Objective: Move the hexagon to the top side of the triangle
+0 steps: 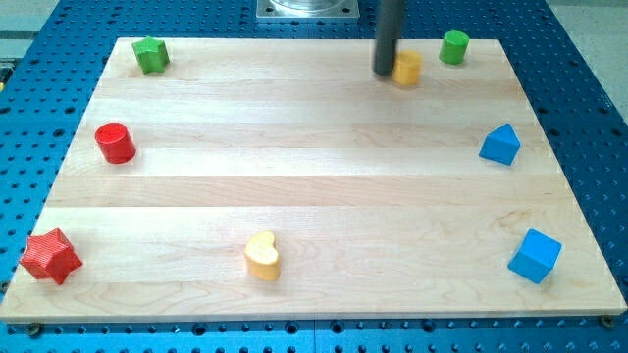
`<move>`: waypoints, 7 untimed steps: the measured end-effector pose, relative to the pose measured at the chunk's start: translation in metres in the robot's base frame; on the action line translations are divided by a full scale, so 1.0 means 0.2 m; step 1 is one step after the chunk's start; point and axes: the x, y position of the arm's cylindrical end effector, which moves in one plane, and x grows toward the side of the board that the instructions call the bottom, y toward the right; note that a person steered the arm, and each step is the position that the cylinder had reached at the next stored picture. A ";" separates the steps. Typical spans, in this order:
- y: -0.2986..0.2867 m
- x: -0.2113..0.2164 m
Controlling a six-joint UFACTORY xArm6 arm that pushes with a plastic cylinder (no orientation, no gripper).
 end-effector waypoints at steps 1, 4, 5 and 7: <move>0.09 0.06; 0.37 0.07; 0.53 -0.01; 0.59 0.23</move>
